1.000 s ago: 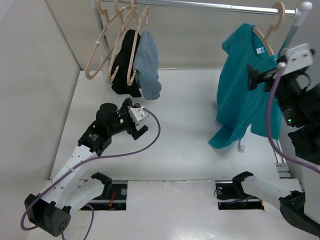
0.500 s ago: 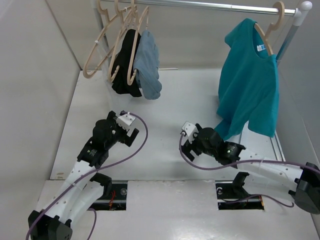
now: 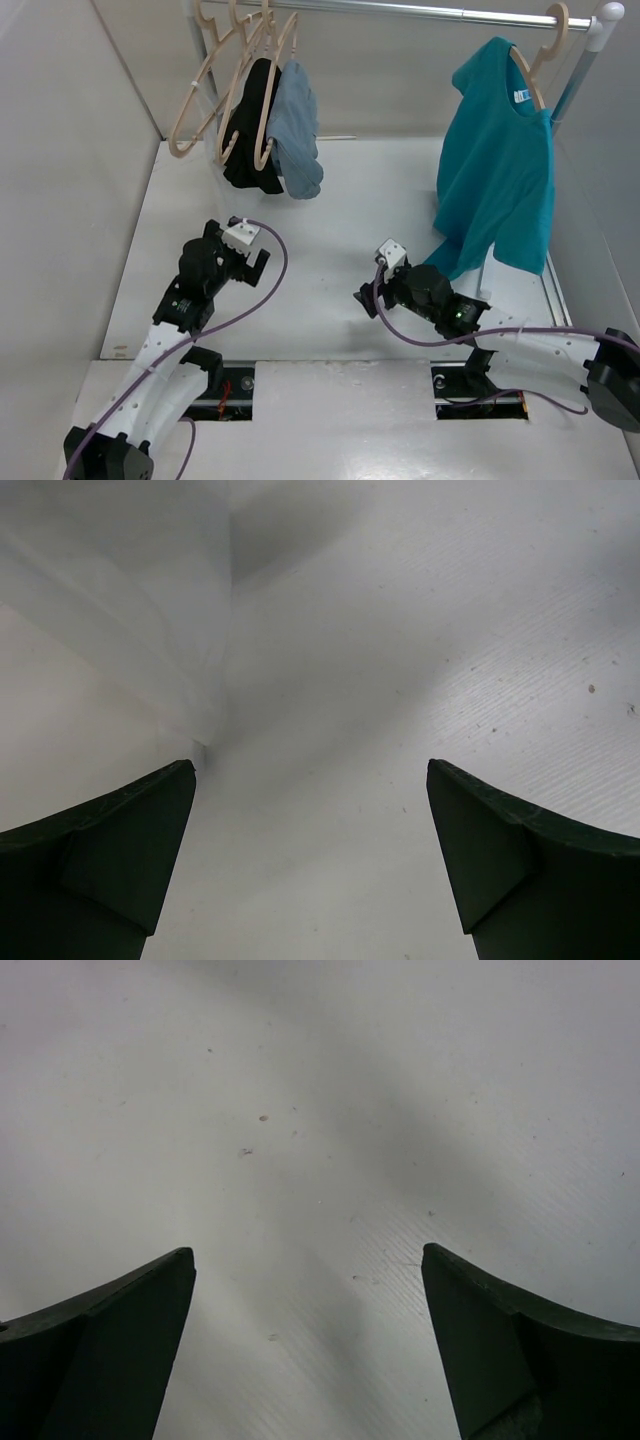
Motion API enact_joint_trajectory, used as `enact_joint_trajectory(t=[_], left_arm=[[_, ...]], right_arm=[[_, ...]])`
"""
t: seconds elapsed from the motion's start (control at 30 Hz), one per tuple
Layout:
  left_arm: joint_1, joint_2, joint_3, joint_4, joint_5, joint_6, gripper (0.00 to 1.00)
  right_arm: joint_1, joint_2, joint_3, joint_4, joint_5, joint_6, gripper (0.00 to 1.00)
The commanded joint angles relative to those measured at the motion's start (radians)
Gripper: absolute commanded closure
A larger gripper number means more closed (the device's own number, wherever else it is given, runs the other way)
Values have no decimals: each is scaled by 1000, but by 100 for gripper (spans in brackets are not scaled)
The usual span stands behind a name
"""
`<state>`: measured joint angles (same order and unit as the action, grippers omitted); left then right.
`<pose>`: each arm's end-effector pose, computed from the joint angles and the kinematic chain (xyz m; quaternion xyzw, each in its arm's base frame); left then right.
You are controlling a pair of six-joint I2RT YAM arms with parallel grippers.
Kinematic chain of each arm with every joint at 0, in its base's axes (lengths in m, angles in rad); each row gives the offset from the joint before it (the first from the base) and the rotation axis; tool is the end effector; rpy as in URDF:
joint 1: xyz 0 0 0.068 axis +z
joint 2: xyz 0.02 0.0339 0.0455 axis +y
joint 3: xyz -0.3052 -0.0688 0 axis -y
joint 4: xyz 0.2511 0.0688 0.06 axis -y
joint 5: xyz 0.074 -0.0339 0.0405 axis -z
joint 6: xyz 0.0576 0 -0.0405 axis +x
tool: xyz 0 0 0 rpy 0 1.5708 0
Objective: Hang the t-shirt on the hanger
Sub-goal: Hang the hanger with tshirt onto the clothesline
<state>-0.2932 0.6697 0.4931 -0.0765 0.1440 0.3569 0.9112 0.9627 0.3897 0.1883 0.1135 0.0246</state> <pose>0.1558 -0.0557 0.2851 0.2936 0.7333 -0.0374 0.6121 0.1343 0.1626 0.2290 -0.3265 0.7615 0.2097 0.5192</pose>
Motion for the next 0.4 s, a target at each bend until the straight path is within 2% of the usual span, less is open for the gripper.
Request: enact_joint_trajectory(t=[0.0, 0.37], left_arm=[[19, -24, -11, 49, 22, -18, 0], [28, -24, -21, 49, 42, -18, 0]], right_arm=[[5, -16, 11, 92, -11, 55, 1], [26, 13, 113, -70, 261, 153, 1]])
